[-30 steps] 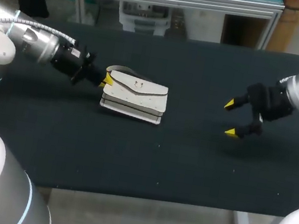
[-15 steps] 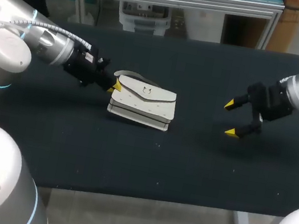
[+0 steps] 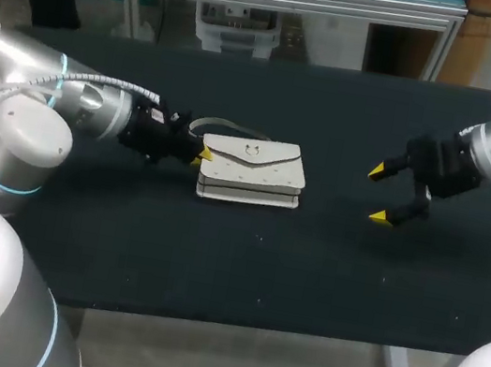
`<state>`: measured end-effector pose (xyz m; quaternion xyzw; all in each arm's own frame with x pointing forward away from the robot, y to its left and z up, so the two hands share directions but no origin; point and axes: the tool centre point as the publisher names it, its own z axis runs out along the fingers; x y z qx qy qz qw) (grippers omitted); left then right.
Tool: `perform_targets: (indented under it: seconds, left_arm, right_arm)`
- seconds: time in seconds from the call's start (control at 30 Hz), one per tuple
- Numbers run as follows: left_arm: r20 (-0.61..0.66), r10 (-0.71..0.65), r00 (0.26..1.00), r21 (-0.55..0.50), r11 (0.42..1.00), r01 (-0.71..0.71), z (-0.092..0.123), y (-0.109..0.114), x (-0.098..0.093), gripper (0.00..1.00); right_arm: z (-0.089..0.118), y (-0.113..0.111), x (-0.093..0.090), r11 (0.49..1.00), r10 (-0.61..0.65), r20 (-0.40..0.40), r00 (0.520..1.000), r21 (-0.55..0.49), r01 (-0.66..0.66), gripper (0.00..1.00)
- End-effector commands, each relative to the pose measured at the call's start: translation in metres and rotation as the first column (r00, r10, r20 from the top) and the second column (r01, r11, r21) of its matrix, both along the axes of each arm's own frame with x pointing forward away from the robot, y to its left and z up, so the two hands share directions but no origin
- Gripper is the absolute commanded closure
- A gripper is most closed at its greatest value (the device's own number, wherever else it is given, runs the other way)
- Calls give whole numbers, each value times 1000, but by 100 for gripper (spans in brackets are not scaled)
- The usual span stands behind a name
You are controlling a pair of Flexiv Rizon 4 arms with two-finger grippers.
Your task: Pick up the bag, open it, inspect its contents, close it, and place it on the opposite side
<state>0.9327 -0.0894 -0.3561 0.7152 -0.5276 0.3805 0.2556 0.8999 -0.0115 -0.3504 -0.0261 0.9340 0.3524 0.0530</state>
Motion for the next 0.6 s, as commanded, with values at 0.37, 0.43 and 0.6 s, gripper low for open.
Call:
perform_targets:
  seconds: [0.37, 0.43, 0.6]
  left_arm:
    - [50, -120, 991, 8, 993, 120, 6, -22, -22, 100]
    - [51, -119, 992, 9, 993, 119, 5, -23, -24, 100]
    - [47, -108, 993, 9, 994, 108, -1, -27, -26, 100]
  right_arm:
    - [0, 0, 0, 1000, 1, -2, 1000, -1, -1, 0]
    - [0, 0, 0, 1000, 1, -2, 1000, -1, -1, 0]
    - [0, 0, 0, 1000, 1, -2, 1000, -1, -1, 0]
